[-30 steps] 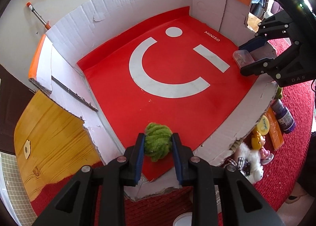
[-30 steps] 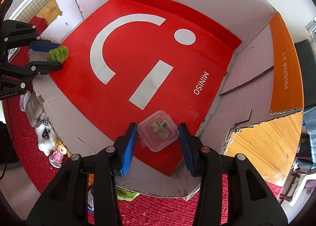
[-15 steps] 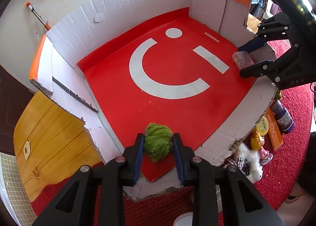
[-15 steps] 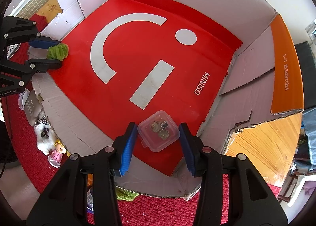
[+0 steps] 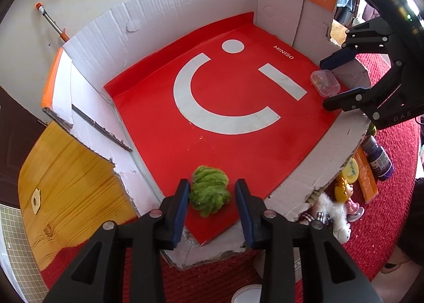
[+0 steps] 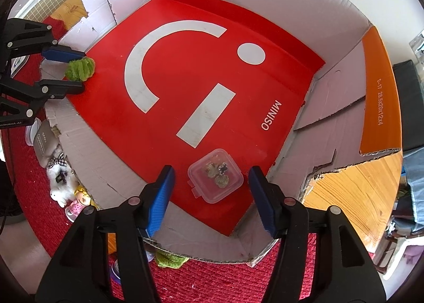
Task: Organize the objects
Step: 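Open the right tool to drop the clear box while the left tool releases the green ball, then withdraw both open tools from the cardboard box back over the rug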
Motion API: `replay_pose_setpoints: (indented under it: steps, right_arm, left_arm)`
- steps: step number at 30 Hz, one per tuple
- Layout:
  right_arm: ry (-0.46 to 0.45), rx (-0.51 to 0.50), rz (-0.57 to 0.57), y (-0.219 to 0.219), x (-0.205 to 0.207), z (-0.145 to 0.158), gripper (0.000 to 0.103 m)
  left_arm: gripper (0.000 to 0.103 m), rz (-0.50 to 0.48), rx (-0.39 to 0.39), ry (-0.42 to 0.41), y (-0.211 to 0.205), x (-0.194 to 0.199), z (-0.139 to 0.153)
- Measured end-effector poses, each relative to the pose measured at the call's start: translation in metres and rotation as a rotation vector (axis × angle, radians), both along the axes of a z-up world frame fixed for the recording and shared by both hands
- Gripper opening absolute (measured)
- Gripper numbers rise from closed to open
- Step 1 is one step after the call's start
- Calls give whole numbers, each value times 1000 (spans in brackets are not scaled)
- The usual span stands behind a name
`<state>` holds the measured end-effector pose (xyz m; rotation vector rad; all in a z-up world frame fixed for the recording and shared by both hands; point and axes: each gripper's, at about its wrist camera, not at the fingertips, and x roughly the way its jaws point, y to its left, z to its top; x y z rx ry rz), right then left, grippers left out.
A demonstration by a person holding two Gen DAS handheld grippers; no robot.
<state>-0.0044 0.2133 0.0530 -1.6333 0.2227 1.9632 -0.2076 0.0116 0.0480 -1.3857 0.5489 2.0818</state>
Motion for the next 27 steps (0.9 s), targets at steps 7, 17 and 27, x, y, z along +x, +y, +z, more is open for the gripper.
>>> replay_pose_setpoints:
  steps: [7,17,27]
  right_arm:
    - [-3,4,7,6,1,1,57]
    - [2,13,6,-5,25,6,58]
    - [46,41,10,-27,58,23,62]
  left_arm:
    - [39,-2,1,2,0,1,0]
    - [39,9,16,8,-9,4,4]
    - [42,36,76,30,-19,15,20]
